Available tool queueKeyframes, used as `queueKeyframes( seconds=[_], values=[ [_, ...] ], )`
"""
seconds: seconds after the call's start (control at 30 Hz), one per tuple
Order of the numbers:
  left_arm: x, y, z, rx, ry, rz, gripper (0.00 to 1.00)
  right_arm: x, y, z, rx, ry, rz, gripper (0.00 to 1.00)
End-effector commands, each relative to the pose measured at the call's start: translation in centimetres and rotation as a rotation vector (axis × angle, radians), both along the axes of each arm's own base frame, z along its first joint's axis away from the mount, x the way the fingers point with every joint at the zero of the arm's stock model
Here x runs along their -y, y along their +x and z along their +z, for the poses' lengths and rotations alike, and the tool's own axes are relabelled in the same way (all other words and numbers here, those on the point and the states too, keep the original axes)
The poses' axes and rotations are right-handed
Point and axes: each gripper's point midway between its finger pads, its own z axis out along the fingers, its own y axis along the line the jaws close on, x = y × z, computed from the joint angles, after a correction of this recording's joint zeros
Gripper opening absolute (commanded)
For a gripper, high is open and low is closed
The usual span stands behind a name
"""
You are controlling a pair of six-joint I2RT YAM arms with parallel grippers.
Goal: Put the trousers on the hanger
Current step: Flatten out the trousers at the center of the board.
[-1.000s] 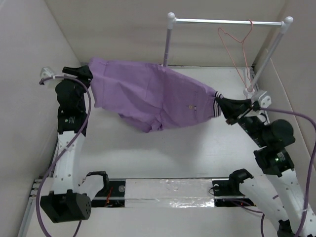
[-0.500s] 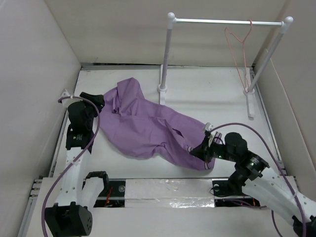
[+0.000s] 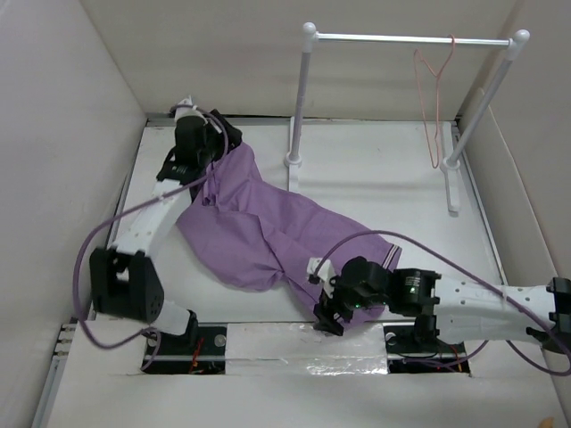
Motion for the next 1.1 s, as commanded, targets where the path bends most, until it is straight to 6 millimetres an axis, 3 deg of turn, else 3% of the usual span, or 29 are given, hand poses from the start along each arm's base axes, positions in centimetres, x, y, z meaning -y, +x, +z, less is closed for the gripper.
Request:
queueKeyframes(
  seconds=[0.0,0.03,0.07,0.1,0.13,0.17,0.2,0.23,0.27,0.33,0.37,0.43,0.47,0.53,0.57,0.6,0.7,0.73,0.87,0.9,1.07],
  values=[
    [-2.1,4.2,-3.1,-0.085,0.071,0.103,0.63,0.2,4.2,5.5,0.16,0.12,-0.213,0.83],
    [-2.9,5.5,-3.8,-0.101,0.072,0.115,0.63,0.8,5.0,6.5,0.179,0.137,-0.254,0.85],
    [-2.8,6.5,-3.0,-0.114,0.08,0.112,0.63,1.3,5.7,8.2,0.201,0.176,-0.296,0.85],
    [-3.3,8.0,-5.6,-0.173,0.122,0.115,0.63,2.2,7.1,9.1,0.234,0.197,-0.376,0.76],
    [-3.3,8.8,-6.2,-0.191,0.144,0.108,0.63,3.5,8.6,11.0,0.242,0.271,-0.481,0.54],
    [-3.3,9.8,-5.0,-0.186,0.164,0.107,0.63,4.8,10.2,11.5,0.27,0.288,-0.578,0.01],
    [-3.8,10.8,-7.1,-0.232,0.214,0.115,0.63,5.7,11.3,11.2,0.274,0.291,-0.648,0.0],
    [-3.9,11.3,-7.6,-0.248,0.23,0.118,0.63,6.5,12.4,11.2,0.274,0.301,-0.712,0.0],
    [-4.4,12.2,-6.7,-0.236,0.234,0.127,0.64,8.2,14.7,10.7,0.287,0.275,-0.821,0.0],
    [-4.6,13.2,-8.9,-0.279,0.25,0.115,0.64,9.8,16.9,8.8,0.265,0.225,-0.931,0.0],
    [-4.5,13.6,-8.7,-0.283,0.252,0.11,0.64,11.7,18.8,7.4,0.258,0.173,-1.027,0.1],
    [-4.7,14.2,-11.2,-0.33,0.264,0.09,0.65,13.1,20.2,5.1,0.213,0.155,-1.093,0.33],
    [-5.1,14.6,-11.1,-0.331,0.26,0.09,0.65,13.9,20.8,4.3,0.197,0.152,-1.124,0.57],
    [-5.0,15.0,-13.2,-0.363,0.277,0.073,0.66,17.9,22.7,2.2,0.139,0.173,-1.289,0.8],
    [-5.1,15.0,-13.3,-0.363,0.282,0.07,0.66,17.9,22.6,1.7,0.136,0.172,-1.291,0.84],
    [-5.0,15.0,-14.0,-0.373,0.285,0.064,0.66,19.6,23.2,1.2,0.112,0.184,-1.351,0.87],
    [-4.8,14.9,-15.1,-0.377,0.285,0.05,0.66,22.0,23.4,-0.3,0.064,0.182,-1.434,0.91],
    [-4.7,15.0,-15.4,-0.376,0.282,0.045,0.67,23.9,23.8,-0.9,0.054,0.18,-1.501,0.9],
    [-4.3,14.8,-16.8,-0.399,0.271,0.025,0.67,25.2,23.8,-3.9,-0.068,0.182,-1.507,0.88],
    [-4.3,14.7,-17.0,-0.403,0.269,0.023,0.66,23.9,23.4,-4.4,-0.136,0.205,-1.443,0.86],
    [-4.7,13.9,-18.1,-0.422,0.259,0.027,0.63,22.3,22.4,-7.2,-0.258,0.194,-1.378,0.8]
  ],
)
